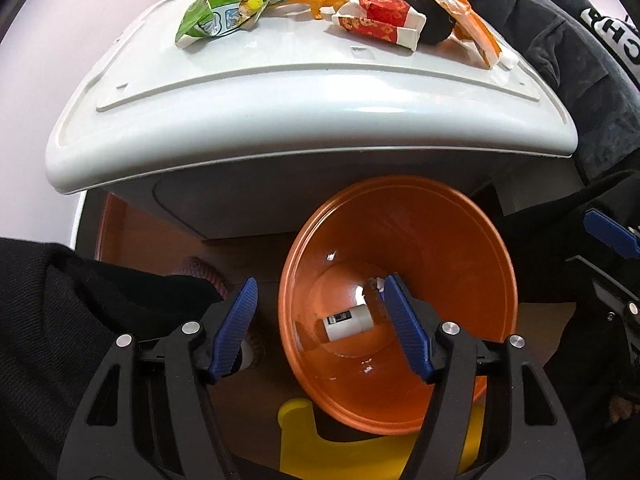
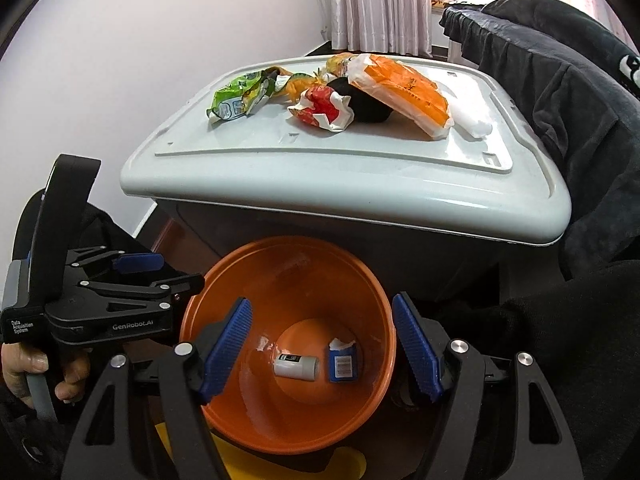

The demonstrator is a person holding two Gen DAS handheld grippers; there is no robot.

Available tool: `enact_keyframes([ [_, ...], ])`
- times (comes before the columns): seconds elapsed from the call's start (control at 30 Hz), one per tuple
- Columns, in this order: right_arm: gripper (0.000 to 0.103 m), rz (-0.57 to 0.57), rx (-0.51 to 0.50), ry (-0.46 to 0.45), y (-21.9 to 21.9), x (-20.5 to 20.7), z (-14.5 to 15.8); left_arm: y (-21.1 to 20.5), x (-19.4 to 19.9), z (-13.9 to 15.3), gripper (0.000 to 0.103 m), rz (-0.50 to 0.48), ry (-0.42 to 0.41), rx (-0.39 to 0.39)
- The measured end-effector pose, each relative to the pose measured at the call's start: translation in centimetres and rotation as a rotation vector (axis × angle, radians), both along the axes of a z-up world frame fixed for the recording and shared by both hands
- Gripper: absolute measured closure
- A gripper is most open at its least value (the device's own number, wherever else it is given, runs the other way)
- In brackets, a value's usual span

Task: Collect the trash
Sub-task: 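Reach the right tool to the orange-and-white plastic bag and grasp it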

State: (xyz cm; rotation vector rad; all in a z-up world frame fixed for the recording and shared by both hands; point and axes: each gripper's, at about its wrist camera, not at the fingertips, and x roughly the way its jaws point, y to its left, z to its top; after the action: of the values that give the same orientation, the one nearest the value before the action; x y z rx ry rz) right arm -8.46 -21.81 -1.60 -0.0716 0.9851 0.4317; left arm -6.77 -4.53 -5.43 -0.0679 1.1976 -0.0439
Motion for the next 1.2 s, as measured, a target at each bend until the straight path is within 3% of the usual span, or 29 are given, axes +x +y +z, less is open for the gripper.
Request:
enact_keyframes([
  [0.23, 0.032, -0.023, -0.011, -0.085, 0.1, 3.3, 1.8, -0.2, 2.2, 2.1, 0.035, 0.012, -0.085, -0.006],
  [0.3, 0.032, -0.02, -0.067, -0.151, 0.6, 5.0, 2.6, -0.1, 3.1, 2.8, 0.031, 0.029, -0.118, 0.004],
  [0.43, 0.032, -0.02, -0.151, -0.244, 1.3, 9.1, 3.4, -0.1, 4.7, 3.3, 0.03, 0.057, -0.17, 0.024],
  [0.53, 0.032, -0.018, -0.307, -0.327, 2.2, 12.3, 2.9, -0.2, 4.6, 2.6, 0.03, 0.051, -0.177, 0.061],
  [0.87, 0.032, -0.008, -0.483, -0.358, 3.7, 16.4, 0.0, -0.6, 4.3, 1.3, 0.03, 0.032, -0.158, 0.041],
  [1.2, 0.032, 0.004, -0.574, -0.44, 5.2, 19.2, -1.4, -0.6, 4.1, 0.9, 0.03, 0.041, -0.147, 0.024],
])
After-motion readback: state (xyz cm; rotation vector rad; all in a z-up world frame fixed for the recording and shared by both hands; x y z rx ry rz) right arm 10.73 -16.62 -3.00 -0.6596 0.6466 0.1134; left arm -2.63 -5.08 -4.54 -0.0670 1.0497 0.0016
